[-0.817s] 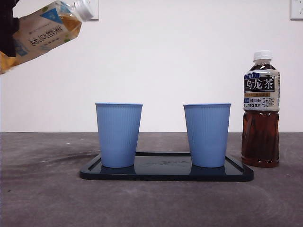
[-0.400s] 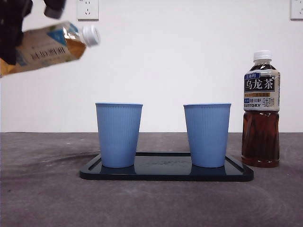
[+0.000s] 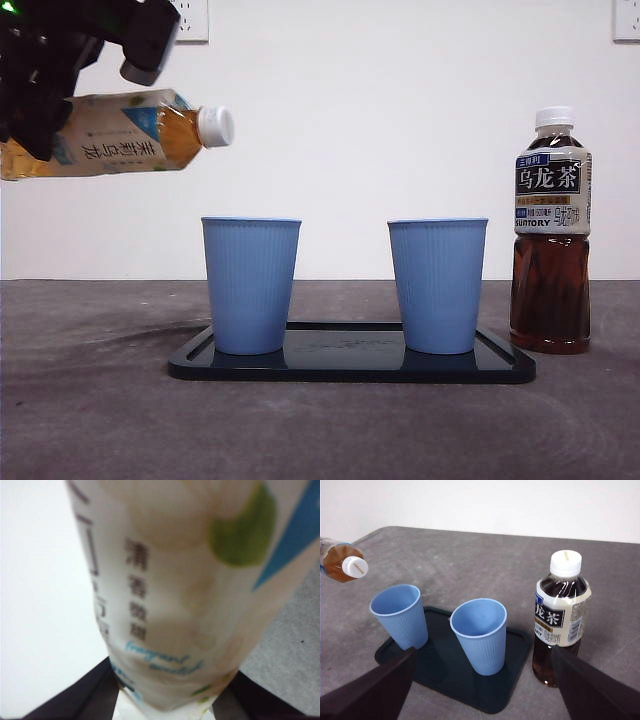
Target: Pour the drink into the cup
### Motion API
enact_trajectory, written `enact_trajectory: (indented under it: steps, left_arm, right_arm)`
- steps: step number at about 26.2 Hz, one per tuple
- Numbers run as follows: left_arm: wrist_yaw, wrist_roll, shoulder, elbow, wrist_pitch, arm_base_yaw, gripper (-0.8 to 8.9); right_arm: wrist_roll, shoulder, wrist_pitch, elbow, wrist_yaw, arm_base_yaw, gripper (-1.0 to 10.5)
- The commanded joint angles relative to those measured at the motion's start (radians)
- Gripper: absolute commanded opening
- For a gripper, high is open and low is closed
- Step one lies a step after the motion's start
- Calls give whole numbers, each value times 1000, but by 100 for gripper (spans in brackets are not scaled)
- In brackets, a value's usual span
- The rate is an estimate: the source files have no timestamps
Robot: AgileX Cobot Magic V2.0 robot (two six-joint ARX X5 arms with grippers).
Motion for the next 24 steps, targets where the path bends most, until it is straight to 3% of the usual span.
enact_trajectory:
  steps: [1,24]
  left_arm:
    - [-32,-4,25,36,31,-16,184]
    - [-60,-8,48,36,75,-24,184]
  right_arm:
    - [-16,0,3,18,-3,6,430]
    - [-27,0,-4,18,-3,6,430]
